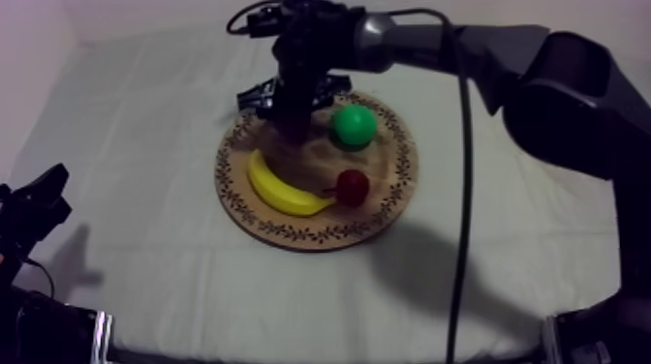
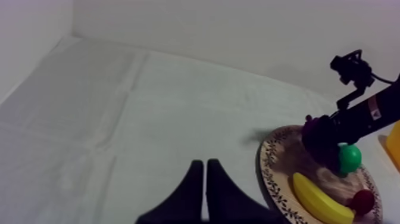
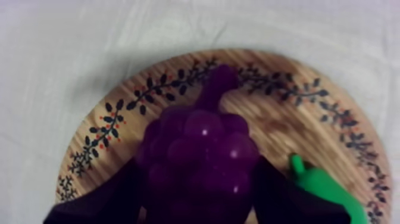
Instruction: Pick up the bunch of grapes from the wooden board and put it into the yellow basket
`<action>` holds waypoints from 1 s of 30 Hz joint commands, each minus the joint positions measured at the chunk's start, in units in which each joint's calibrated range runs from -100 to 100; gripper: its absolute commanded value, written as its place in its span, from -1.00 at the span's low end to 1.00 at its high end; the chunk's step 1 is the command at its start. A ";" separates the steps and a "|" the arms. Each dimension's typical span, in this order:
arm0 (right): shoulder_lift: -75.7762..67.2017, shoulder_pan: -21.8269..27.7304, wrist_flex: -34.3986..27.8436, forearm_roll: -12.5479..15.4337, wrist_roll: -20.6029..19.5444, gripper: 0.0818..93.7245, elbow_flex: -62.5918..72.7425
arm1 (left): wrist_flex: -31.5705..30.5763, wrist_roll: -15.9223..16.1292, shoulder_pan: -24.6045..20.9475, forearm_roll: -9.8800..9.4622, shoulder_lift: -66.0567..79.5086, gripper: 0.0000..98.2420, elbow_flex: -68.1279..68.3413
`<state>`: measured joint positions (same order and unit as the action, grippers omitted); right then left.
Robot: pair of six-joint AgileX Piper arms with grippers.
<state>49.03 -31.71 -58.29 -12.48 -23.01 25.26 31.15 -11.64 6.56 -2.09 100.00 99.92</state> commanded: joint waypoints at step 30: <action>-51.50 16.96 12.52 -0.56 14.16 -0.20 -33.07 | -0.03 -0.01 -0.01 0.01 0.00 -1.00 -0.04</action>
<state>-0.19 -16.83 -47.15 -13.25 -10.25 -6.62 31.15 -11.64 6.56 -2.09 100.00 99.92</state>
